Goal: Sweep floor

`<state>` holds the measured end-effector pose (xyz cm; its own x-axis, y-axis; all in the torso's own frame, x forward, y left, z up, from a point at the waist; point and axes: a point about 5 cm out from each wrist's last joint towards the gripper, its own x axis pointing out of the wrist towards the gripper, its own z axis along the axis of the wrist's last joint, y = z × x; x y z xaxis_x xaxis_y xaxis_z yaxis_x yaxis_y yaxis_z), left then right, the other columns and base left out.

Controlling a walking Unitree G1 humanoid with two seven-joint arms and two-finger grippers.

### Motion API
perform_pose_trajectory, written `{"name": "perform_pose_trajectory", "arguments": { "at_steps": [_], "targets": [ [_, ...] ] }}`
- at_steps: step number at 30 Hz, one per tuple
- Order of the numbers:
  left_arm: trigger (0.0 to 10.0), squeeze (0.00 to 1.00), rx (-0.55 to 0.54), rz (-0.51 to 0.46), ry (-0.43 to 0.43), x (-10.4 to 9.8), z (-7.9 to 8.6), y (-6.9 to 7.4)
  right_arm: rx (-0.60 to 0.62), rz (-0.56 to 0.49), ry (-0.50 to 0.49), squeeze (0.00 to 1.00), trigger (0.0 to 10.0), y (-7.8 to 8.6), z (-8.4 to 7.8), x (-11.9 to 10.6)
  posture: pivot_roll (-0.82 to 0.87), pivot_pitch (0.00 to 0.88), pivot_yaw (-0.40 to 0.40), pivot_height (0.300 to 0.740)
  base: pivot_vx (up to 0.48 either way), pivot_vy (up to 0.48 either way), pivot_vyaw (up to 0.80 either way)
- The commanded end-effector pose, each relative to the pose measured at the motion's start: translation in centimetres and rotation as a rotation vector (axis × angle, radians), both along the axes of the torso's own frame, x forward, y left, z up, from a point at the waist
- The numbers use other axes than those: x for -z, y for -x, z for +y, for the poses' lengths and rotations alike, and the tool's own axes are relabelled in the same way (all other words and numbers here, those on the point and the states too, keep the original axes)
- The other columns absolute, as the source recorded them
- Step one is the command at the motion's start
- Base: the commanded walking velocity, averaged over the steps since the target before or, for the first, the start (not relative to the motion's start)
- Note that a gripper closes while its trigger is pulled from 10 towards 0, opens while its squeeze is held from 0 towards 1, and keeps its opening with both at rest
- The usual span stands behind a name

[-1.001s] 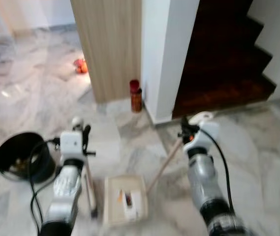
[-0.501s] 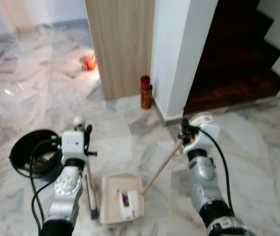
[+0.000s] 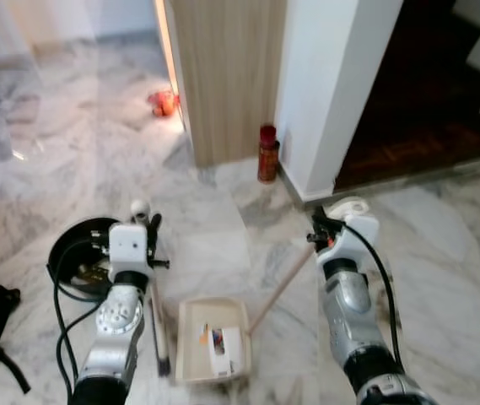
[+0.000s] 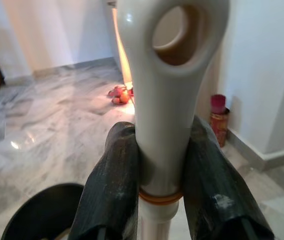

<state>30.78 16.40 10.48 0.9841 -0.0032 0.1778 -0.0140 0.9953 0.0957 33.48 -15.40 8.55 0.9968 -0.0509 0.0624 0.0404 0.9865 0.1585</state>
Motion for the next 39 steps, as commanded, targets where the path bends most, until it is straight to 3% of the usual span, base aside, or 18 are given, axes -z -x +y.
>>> {"name": "perform_pose_trajectory", "arguments": {
  "at_steps": [1, 39],
  "targets": [
    [10.0, 0.0, -0.025, -0.025, -0.026, -0.6, 1.09, 0.04, -0.036, -0.059, -0.009, 0.0, 10.0, -0.62, 1.5, -1.44, 0.13, 0.08, -0.001, 0.74, 0.0, 0.356, 0.52],
    [10.0, 0.0, -0.017, -0.02, -0.025, -0.63, 0.97, 0.06, -0.026, -0.047, -0.027, 0.0, 10.0, -0.56, 1.18, -1.21, 0.14, 0.091, 0.005, 0.74, 0.0, 0.35, 0.01]
  ]
}}
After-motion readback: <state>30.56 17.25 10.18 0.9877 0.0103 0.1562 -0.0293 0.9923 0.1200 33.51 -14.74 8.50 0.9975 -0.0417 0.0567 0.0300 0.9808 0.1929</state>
